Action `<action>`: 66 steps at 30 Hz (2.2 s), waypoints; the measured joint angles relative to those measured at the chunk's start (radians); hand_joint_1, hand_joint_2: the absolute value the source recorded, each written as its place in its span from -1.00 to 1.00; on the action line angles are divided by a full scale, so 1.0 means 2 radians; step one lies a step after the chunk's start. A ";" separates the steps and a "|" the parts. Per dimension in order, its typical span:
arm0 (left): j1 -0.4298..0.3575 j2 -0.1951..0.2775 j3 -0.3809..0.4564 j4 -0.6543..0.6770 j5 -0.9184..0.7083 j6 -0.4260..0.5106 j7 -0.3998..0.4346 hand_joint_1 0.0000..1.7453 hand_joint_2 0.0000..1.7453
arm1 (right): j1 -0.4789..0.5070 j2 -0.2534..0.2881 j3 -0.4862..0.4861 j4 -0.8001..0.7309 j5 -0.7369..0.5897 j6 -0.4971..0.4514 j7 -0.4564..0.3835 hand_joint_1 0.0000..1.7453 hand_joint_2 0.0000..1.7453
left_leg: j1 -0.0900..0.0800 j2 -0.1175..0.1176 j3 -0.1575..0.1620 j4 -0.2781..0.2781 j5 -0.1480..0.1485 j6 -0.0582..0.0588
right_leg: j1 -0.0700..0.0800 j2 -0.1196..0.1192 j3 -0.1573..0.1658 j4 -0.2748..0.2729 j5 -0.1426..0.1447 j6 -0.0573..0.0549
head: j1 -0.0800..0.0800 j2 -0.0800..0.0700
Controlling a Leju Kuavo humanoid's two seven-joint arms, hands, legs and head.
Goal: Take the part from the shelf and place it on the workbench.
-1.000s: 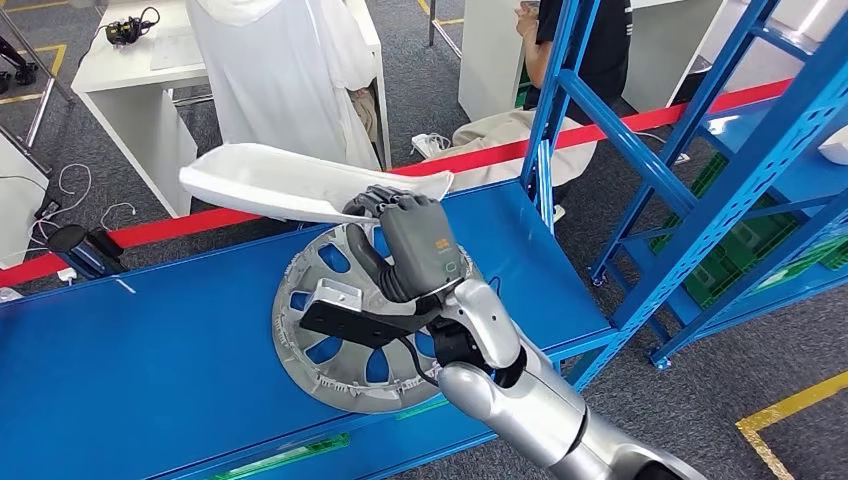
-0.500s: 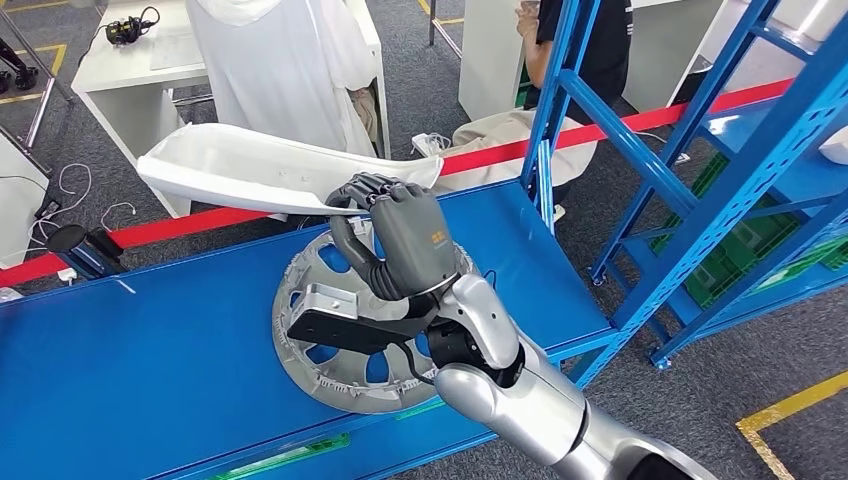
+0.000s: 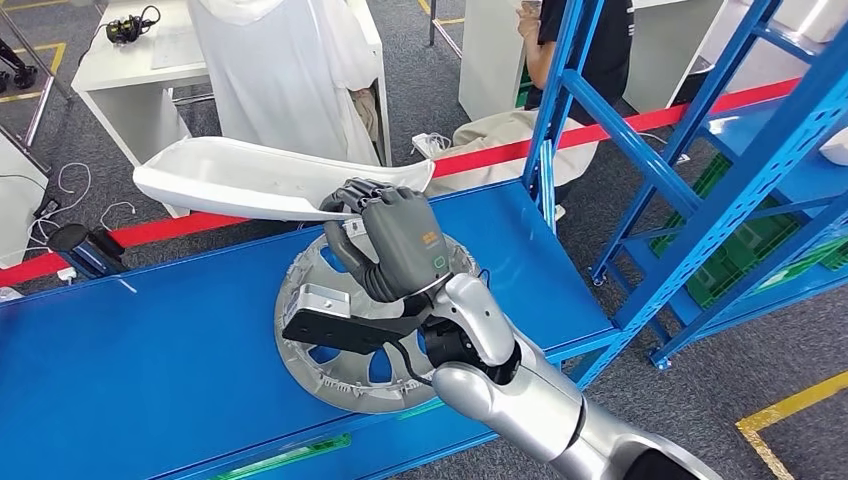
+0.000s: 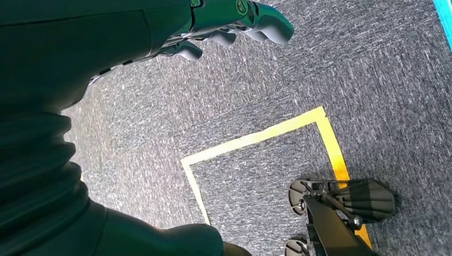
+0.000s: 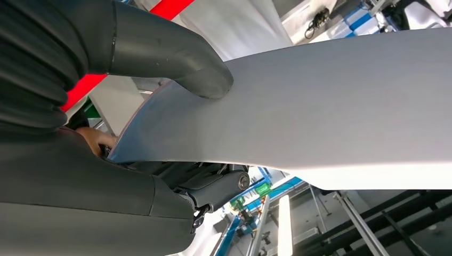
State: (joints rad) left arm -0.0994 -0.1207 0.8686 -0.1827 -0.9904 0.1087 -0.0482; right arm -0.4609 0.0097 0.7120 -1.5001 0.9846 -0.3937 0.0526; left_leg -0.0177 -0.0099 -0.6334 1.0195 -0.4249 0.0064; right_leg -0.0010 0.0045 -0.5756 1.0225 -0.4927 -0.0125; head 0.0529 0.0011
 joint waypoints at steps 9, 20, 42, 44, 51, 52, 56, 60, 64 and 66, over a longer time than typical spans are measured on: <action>0.000 -0.001 0.007 0.000 0.001 0.000 0.004 -1.00 1.00 | -0.005 -0.004 0.005 0.007 0.000 0.001 0.000 1.00 1.00 | 0.007 0.004 -0.018 -0.006 0.020 0.007 | -0.004 0.000 -0.038 0.132 -0.086 0.014 | 0.003 0.000; 0.006 0.000 0.010 0.001 0.000 -0.002 0.004 -1.00 1.00 | -0.010 -0.004 0.011 0.008 0.005 0.013 0.010 1.00 1.00 | 0.012 0.002 -0.057 0.042 -0.011 -0.027 | -0.006 0.000 0.012 0.008 -0.018 -0.015 | 0.003 0.000; 0.006 0.002 0.014 0.000 -0.006 -0.009 -0.013 -1.00 1.00 | 0.045 -0.026 -0.021 -0.020 0.020 -0.007 0.018 1.00 1.00 | 0.008 0.007 -0.010 0.001 0.007 0.001 | -0.002 -0.001 -0.010 0.092 -0.030 0.007 | 0.004 0.000; 0.006 0.002 0.014 0.000 -0.007 -0.009 -0.018 -1.00 1.00 | 0.053 -0.027 -0.026 -0.028 0.025 -0.013 0.020 1.00 1.00 | 0.007 0.007 -0.018 0.006 0.015 -0.003 | 0.001 -0.001 0.037 0.024 -0.036 0.003 | 0.004 0.000; 0.010 0.001 0.014 0.000 -0.012 -0.012 -0.022 -1.00 1.00 | 0.091 -0.037 -0.043 -0.059 0.041 -0.025 0.024 1.00 1.00 | 0.012 0.005 -0.038 0.056 -0.039 -0.025 | -0.001 -0.003 0.025 -0.006 -0.013 -0.014 | 0.003 0.000; 0.011 0.001 0.014 0.001 -0.013 -0.013 -0.021 -1.00 1.00 | 0.096 -0.040 -0.045 -0.064 0.042 -0.026 0.025 1.00 1.00 | 0.012 0.005 -0.044 0.089 -0.065 -0.028 | -0.001 -0.003 0.017 -0.006 -0.007 -0.015 | 0.002 0.000; 0.012 0.001 0.014 0.001 -0.014 -0.013 -0.020 -1.00 1.00 | 0.114 -0.047 -0.053 -0.076 0.047 -0.027 0.030 1.00 1.00 | 0.015 0.005 -0.020 0.135 -0.053 -0.032 | -0.002 -0.005 -0.015 -0.003 0.018 -0.010 | 0.002 0.000; 0.011 0.001 0.014 0.000 -0.010 -0.012 -0.020 -1.00 1.00 | 0.121 -0.049 -0.058 -0.090 0.056 -0.021 0.036 1.00 1.00 | 0.012 0.003 0.081 0.002 -0.059 -0.023 | -0.002 -0.005 -0.034 0.001 0.037 0.000 | 0.002 0.000; 0.012 0.000 0.015 0.000 -0.009 -0.009 -0.018 -1.00 1.00 | 0.129 -0.050 -0.062 -0.094 0.059 -0.018 0.037 1.00 1.00 | 0.009 0.005 0.074 -0.015 -0.051 -0.003 | -0.005 -0.004 -0.041 0.007 0.036 0.012 | 0.002 0.000; 0.012 0.000 0.015 0.001 -0.009 -0.009 -0.016 -1.00 1.00 | 0.132 -0.051 -0.064 -0.094 0.060 -0.018 0.037 1.00 1.00 | 0.010 0.008 0.060 -0.015 -0.038 0.004 | -0.006 -0.003 -0.055 0.049 -0.010 0.017 | 0.002 0.000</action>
State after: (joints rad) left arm -0.0754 -0.1217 0.8983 -0.1815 -1.0084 0.0915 -0.0811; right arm -0.1966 -0.0921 0.5847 -1.6891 1.1051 -0.4292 0.1259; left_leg 0.0015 0.0054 -0.5131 0.9896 -0.5011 0.0150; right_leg -0.0134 -0.0017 -0.6863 1.1195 -0.5131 0.0210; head 0.0571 0.0011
